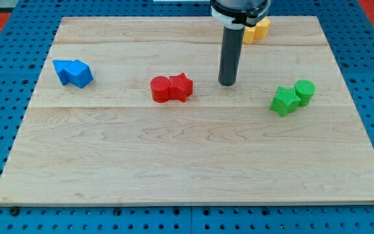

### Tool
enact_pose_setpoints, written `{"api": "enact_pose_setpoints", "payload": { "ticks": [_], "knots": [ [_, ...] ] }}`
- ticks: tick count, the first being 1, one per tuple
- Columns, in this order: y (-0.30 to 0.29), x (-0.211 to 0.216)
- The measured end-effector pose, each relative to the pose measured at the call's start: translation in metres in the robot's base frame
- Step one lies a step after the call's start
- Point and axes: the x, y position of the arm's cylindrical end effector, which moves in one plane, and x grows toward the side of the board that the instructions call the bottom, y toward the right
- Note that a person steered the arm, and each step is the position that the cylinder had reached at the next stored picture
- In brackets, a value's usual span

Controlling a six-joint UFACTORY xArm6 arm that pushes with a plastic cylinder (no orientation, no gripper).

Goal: Push the green circle along with green star left a bit

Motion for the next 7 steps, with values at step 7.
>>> {"api": "enact_pose_setpoints", "payload": {
  "ticks": [7],
  "knots": [
    [0.156, 0.035]
  ]
}}
